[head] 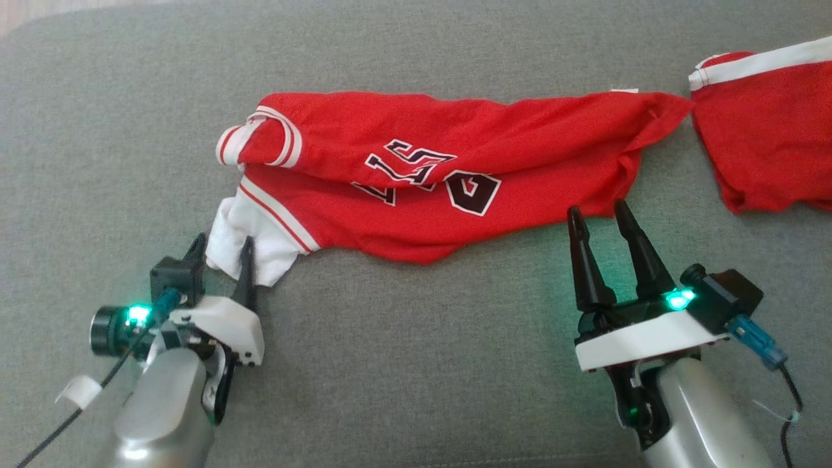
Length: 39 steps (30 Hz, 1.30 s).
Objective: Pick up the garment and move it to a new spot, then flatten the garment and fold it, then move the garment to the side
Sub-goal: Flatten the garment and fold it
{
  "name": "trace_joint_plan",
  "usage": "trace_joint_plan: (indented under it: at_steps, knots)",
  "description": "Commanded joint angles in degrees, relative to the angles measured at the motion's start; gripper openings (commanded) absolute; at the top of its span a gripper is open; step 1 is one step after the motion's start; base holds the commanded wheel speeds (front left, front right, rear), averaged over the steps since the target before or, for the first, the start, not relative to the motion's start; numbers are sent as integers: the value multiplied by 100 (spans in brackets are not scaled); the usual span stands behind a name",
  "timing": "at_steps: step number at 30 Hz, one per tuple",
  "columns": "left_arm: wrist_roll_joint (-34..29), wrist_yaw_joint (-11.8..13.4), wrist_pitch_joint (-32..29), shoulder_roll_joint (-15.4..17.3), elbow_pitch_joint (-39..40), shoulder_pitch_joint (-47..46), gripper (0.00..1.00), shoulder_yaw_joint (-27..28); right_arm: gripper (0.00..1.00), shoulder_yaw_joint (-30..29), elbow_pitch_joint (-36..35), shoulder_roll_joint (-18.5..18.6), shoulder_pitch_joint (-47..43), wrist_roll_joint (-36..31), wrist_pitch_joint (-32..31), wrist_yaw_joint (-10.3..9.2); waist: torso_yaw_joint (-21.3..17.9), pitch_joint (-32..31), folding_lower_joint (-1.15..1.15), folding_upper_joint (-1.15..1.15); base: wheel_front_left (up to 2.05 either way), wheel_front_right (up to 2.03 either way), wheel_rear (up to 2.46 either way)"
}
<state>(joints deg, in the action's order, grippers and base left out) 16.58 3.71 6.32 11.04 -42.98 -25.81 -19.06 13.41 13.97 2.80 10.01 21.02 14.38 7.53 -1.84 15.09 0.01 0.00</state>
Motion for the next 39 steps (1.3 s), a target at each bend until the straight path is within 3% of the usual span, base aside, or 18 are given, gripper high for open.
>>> trace_joint_plan:
  at_steps: [1,6,15,25,26,27,28,34,39]
  knots:
    - [0,-31,-42,151,-45,-218,0,143,100,94,-191,8,127,-49,62,-4,-22,30,-1,0,0,0,0]
    - [53,-95,284,133,-238,-263,0,148,100,-5,-186,8,107,-50,62,-4,42,-42,-1,0,0,0,0]
    - [213,133,746,106,179,383,0,328,100,32,-65,8,-74,2,62,-4,424,-605,-1,0,0,0,0]
    - [277,347,203,154,1482,1952,0,84,100,166,66,8,-250,142,62,-4,643,-1087,-1,0,0,0,0]
    - [248,407,170,173,1627,2013,39,71,100,173,68,8,-249,153,62,-4,641,-1091,-1,0,0,0,0]
    - [209,474,158,191,1777,2045,85,64,100,184,69,8,-247,164,62,-4,633,-1093,-1,0,0,0,0]
    - [176,531,154,211,1909,2056,100,63,100,199,71,8,-244,171,62,-4,621,-1095,-1,0,0,0,0]
    - [33,675,473,258,2735,1814,100,107,100,231,40,8,-196,151,62,-4,462,-1089,-1,0,0,0,0]
    - [-44,498,792,279,3363,1508,100,143,100,247,-12,8,-157,153,62,-4,259,-1065,-1,0,0,0,0]
